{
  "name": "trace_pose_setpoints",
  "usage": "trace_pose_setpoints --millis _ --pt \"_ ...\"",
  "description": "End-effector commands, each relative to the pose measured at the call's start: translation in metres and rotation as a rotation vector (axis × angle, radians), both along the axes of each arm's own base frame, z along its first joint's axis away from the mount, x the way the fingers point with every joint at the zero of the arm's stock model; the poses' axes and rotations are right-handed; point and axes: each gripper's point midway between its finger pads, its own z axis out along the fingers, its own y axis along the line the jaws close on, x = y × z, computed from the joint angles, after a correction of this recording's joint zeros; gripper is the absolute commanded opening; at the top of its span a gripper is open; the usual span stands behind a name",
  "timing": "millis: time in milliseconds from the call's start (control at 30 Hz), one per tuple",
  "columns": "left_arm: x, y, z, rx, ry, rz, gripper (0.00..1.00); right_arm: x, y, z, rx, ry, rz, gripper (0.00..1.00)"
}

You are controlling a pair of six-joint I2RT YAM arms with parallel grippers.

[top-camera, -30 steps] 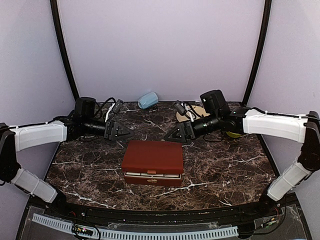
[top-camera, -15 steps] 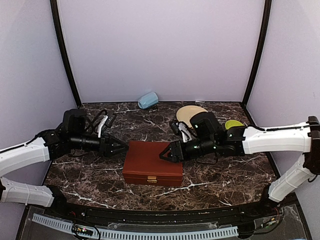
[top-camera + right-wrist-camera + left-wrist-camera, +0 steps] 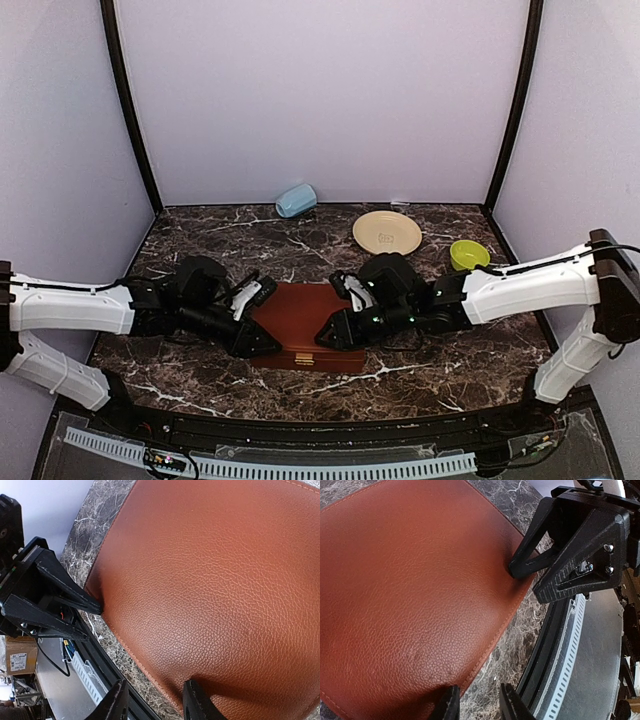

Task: Organize the mixed jewelry
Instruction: Close the lid of the jewelry box, then reset both arms

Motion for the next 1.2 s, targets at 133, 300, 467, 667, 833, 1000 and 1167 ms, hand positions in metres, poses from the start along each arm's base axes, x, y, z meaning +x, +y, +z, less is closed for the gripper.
trace_pose_setpoints --millis 133,300,467,667,833,1000,1167 --pt "-0.005 0.014 -0.044 0.09 0.051 0.045 0.28 -0.006 -0.011 -0.044 -0.07 0.058 -0.031 0.38" --pt "-0.009 0.018 -0.049 0.082 0.061 0.054 0.29 -0.009 -0.018 -0.048 -0.075 0.058 -0.035 0.38" --pt "0.018 0.005 -0.002 0.013 -0.082 0.095 0.48 0.01 -0.003 0.002 -0.021 -0.098 -0.011 0.5" --pt "0.078 -0.011 0.056 0.033 -0.298 0.196 0.75 0.069 -0.014 0.059 -0.035 -0.35 -0.116 0.98" --pt "0.155 0.003 0.084 -0.081 -0.369 0.355 0.78 0.144 -0.035 0.085 0.041 -0.45 -0.26 0.99" --pt "0.236 0.063 0.075 -0.106 -0.436 0.538 0.79 0.224 -0.088 0.086 -0.011 -0.557 -0.413 0.98" --pt "0.292 0.149 0.061 -0.11 -0.471 0.726 0.79 0.277 -0.175 0.083 -0.073 -0.615 -0.575 0.99"
